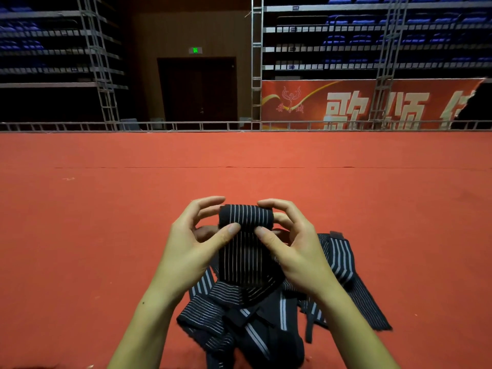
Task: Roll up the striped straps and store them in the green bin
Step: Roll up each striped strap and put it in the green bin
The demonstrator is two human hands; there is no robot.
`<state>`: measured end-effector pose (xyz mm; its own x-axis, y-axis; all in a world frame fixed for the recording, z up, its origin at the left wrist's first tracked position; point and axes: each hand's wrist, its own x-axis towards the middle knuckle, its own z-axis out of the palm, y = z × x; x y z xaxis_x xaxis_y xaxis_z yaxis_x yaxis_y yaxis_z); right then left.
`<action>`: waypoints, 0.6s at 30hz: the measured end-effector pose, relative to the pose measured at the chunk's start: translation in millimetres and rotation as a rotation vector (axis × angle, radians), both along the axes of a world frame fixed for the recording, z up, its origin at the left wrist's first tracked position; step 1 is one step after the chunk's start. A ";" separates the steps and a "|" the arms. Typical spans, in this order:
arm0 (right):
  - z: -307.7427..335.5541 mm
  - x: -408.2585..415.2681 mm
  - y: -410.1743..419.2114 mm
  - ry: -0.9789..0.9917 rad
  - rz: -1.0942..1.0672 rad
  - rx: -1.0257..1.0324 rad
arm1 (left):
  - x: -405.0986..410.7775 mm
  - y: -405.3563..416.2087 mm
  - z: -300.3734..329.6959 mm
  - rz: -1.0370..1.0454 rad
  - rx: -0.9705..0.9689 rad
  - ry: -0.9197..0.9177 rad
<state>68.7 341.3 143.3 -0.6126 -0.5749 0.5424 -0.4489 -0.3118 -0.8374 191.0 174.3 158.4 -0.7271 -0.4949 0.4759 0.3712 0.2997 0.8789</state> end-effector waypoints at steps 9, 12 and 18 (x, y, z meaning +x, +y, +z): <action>-10.9 -1.1 -6.4 0.057 -0.026 0.027 | -5.7 3.5 -4.8 0.046 -0.028 -0.033; -13.1 -1.4 -7.4 0.028 -0.032 0.003 | -8.1 4.2 -3.4 0.045 -0.065 -0.010; -17.5 5.6 -12.4 0.065 -0.076 -0.031 | -11.8 8.2 -4.2 0.066 -0.057 0.034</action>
